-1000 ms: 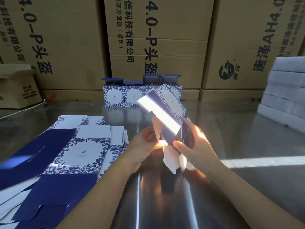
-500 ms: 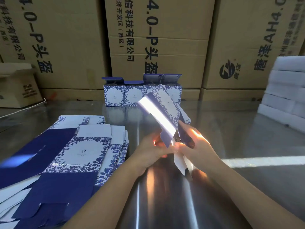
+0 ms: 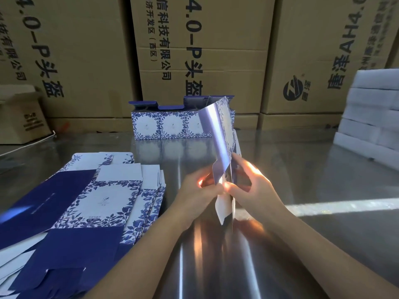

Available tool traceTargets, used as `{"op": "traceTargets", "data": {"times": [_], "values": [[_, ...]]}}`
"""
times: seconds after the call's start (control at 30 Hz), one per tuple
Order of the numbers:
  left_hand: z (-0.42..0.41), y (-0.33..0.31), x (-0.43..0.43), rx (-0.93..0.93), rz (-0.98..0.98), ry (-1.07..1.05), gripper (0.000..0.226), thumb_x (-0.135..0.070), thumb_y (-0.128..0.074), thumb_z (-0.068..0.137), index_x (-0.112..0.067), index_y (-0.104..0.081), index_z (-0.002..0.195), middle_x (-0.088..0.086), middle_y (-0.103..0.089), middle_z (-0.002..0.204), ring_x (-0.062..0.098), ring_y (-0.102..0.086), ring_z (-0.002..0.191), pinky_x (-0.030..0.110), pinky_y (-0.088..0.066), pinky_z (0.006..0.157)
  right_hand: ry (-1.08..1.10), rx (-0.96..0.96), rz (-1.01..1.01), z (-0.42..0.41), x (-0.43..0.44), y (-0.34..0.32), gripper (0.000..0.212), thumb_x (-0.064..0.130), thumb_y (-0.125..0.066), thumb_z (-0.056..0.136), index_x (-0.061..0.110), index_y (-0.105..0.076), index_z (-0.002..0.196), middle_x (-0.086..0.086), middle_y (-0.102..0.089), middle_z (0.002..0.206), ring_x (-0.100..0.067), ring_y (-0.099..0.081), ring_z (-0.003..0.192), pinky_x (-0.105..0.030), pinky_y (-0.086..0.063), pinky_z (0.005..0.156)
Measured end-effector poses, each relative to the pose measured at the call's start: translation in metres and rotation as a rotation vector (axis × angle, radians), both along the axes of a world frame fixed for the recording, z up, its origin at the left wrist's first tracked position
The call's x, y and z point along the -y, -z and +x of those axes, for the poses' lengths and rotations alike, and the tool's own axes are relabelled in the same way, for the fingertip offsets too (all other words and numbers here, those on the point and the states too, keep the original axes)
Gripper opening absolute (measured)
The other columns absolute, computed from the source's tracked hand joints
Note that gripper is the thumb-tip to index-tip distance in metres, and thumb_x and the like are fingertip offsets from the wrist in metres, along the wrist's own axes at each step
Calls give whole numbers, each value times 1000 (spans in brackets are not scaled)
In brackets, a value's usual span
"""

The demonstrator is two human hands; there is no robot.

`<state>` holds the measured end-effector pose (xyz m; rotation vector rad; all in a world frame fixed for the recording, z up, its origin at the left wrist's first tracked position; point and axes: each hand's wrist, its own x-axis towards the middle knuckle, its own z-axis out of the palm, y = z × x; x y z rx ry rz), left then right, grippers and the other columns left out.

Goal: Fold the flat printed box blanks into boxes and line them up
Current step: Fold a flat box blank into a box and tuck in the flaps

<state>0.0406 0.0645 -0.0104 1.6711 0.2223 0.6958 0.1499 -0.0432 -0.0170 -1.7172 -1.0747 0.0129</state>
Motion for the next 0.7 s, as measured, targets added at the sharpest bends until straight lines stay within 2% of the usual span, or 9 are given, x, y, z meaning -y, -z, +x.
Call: {"op": "traceTargets", "data": {"times": [0.1, 0.2, 0.27, 0.33, 0.37, 0.47, 0.6, 0.7], "values": [[-1, 0, 0, 0, 32, -20, 27, -11, -62, 69, -34, -69, 82, -19, -66, 72, -9, -58, 69, 4, -43, 61, -17, -7, -5, 0, 0, 0, 69, 16, -66, 82, 31, -38, 143, 23, -48, 122, 20, -44, 108, 0, -42, 76], [-2, -3, -2, 20, 63, -31, 42, 3, -59, 80, -37, -71, 76, -19, -67, 71, -9, -58, 66, 4, -41, 59, -80, -41, -4, -3, 1, 0, 68, 24, -67, 81, 34, -39, 142, 23, -49, 129, 19, -44, 112, 0, -41, 74], [-2, -4, -2, 30, 68, -28, 39, 3, -60, 82, -32, -74, 90, -16, -68, 86, -8, -59, 75, 5, -42, 64, -122, -61, -9, -5, 1, 0, 71, 32, -61, 75, 36, -38, 143, 27, -48, 132, 16, -46, 116, -3, -43, 76], [-2, -5, 0, 30, 61, -26, 37, 2, -59, 84, -20, -70, 111, -6, -65, 105, -5, -59, 84, 9, -44, 70, -151, -67, -22, -6, 1, -1, 73, 36, -59, 74, 39, -36, 143, 29, -46, 135, 13, -46, 119, -10, -46, 82], [-2, -6, 1, 30, 58, -25, 37, 1, -60, 84, -17, -68, 116, -3, -63, 110, -4, -58, 86, 10, -44, 70, -163, -71, -26, -6, 1, -1, 73, 37, -59, 74, 41, -36, 143, 30, -45, 136, 12, -46, 120, -13, -47, 85], [-3, -7, 4, 30, 58, -23, 47, -11, -58, 72, -14, -66, 119, -5, -60, 113, -1, -58, 89, 11, -44, 72, -183, -80, -29, -4, 1, 0, 71, 37, -59, 74, 41, -38, 142, 26, -48, 136, 7, -47, 123, -20, -46, 93], [-1, -9, 5, -12, 66, -41, 65, -15, -55, 61, -21, -61, 126, -6, -59, 111, 4, -57, 91, 10, -45, 76, -175, -96, -49, -4, -1, 1, 68, 33, -52, 79, 38, -35, 144, 18, -48, 140, -2, -46, 128, -34, -44, 103], [0, -8, 4, -43, 61, -51, 61, -15, -59, 69, -28, -58, 128, 2, -63, 115, 7, -59, 93, 11, -46, 82, -113, -101, -49, -3, -2, 3, 67, 27, -52, 84, 36, -29, 147, 21, -48, 139, 2, -46, 126, -30, -40, 107]]}}
